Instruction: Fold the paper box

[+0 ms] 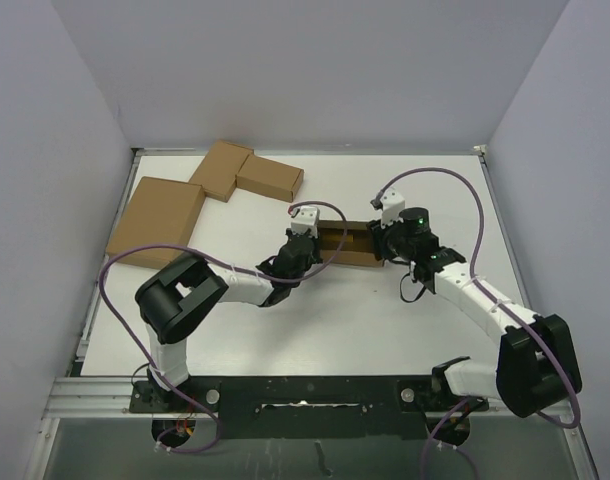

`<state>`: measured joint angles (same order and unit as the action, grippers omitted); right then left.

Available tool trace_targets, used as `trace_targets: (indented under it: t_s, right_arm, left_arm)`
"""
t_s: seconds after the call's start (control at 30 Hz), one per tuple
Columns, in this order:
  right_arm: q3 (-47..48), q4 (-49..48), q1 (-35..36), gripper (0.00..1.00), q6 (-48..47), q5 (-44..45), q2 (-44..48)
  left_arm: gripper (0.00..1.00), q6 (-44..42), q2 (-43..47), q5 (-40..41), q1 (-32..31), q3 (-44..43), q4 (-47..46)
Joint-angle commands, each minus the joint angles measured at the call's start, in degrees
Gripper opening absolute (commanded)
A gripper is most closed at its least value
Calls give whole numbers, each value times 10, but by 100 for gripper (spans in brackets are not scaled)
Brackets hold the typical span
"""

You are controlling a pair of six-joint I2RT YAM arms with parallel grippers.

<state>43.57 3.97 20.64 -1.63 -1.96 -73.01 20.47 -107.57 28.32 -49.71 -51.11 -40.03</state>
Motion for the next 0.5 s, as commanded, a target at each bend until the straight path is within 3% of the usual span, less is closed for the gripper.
trace_targets:
  t_s: [0.0, 0.23, 0.47]
  right_arm:
    - [11, 21, -11, 46, -27, -27, 33]
    - [28, 94, -41, 56, -86, -80, 57]
    - [49, 218, -115, 72, -238, -254, 102]
  left_arm:
    - [0, -13, 55, 8, -8, 1, -11]
    - [0, -16, 55, 15, -11, -2, -4]
    - [0, -15, 54, 17, -13, -3, -2]
